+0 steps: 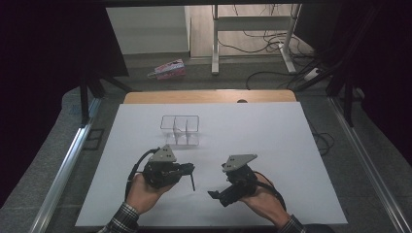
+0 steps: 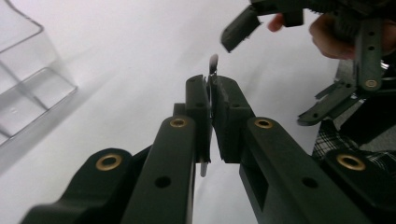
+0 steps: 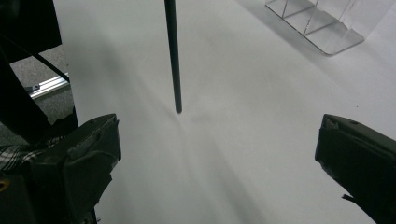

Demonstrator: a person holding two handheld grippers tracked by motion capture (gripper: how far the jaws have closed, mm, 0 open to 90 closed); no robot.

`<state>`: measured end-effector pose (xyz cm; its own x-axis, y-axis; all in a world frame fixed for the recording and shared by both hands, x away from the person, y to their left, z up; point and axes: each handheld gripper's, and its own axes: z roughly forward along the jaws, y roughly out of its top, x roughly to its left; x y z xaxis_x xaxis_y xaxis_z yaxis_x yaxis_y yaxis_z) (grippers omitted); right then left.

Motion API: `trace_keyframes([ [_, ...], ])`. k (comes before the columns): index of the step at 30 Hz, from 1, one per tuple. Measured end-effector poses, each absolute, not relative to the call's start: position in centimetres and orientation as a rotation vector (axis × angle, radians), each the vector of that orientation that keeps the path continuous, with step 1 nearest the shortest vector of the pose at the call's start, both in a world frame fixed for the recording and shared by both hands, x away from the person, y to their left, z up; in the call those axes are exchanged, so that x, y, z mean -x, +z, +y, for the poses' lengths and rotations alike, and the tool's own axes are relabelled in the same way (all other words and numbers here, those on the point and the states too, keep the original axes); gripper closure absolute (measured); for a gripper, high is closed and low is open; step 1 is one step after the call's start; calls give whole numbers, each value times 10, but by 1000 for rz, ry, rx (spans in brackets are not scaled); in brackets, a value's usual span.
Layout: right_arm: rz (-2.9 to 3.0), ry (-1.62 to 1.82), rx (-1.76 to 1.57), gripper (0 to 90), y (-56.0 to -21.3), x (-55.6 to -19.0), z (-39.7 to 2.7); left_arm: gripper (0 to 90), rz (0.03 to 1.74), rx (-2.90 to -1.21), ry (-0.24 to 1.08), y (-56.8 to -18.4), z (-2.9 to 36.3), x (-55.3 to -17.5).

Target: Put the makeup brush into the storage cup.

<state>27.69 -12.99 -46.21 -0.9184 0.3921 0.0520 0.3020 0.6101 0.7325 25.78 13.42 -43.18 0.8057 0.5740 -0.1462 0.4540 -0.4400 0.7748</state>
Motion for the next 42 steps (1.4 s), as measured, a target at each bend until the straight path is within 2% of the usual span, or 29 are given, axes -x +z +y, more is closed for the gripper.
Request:
trace_keyframes([
  [21,2640,1121,-613,0,-462,-269,-159,855,825,-2081,209,-432,160,-263],
  [42,2548,1087,-765,0,-461,-271,-206,855,916,-2030,283,-426,189,-280],
])
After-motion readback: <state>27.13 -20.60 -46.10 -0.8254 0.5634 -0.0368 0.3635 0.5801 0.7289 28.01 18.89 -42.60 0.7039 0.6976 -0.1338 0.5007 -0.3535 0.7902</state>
